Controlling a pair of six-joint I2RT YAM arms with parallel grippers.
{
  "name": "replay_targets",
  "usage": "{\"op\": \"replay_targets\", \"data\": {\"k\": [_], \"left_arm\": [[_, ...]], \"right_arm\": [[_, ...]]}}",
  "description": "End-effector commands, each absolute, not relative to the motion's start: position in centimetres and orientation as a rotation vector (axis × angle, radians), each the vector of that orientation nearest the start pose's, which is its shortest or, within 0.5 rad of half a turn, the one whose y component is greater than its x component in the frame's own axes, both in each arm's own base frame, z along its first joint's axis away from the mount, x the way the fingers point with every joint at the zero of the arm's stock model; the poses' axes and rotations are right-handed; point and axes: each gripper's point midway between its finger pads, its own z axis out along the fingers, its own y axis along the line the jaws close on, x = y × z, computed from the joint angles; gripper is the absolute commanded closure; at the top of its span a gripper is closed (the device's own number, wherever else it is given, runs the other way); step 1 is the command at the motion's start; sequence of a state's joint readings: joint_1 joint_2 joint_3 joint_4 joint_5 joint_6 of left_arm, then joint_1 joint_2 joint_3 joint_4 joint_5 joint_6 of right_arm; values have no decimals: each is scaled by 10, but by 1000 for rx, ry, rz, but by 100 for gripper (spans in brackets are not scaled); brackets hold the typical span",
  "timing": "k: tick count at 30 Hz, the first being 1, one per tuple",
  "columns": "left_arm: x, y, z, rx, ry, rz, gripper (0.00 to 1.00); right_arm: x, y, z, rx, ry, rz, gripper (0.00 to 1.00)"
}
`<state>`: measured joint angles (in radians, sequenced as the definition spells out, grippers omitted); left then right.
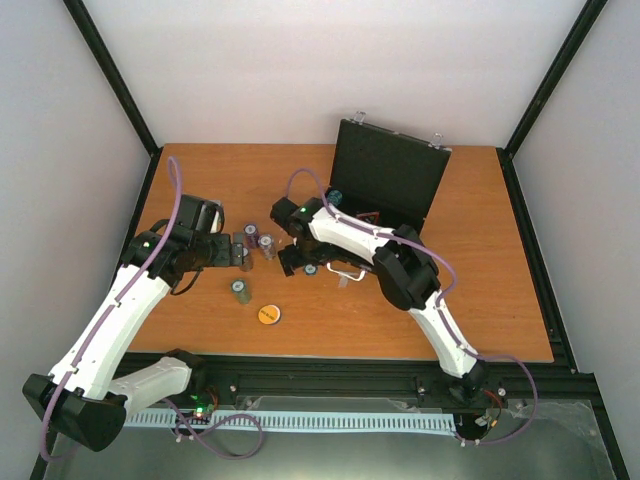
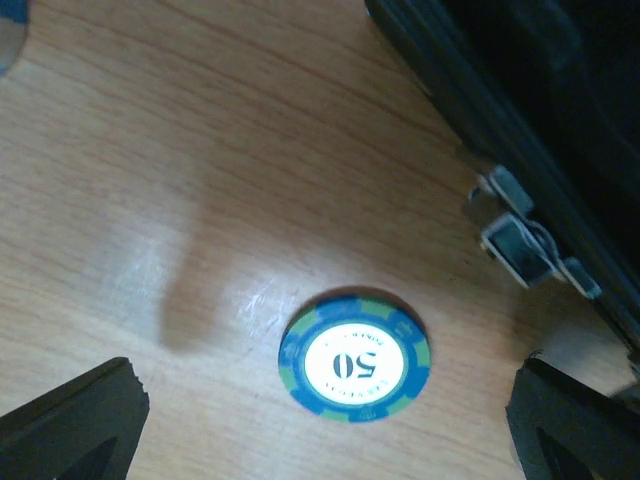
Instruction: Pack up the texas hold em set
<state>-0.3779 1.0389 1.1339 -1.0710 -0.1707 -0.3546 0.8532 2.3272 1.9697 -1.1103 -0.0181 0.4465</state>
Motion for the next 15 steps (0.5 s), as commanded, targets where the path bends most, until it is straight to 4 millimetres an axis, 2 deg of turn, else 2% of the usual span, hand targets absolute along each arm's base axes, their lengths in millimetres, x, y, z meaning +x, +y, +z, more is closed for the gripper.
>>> {"op": "replay_targets", "data": {"k": [1,4,8,15], "left_arm": [[255,-68,225,-34,2518,-70,0],[256,-69,224,-40,2521,-73,0],[256,-70,224,-47,2521,-82,0],[255,-70,222,-56,2526,-85,0]], "right_arm": [[313,358,15,-673,3028,101,2],[307,357,7,-688,3051,102,7],[298,345,-5,-684,3076,52,14],[286,333,-19,-698,3098,14,35]]}}
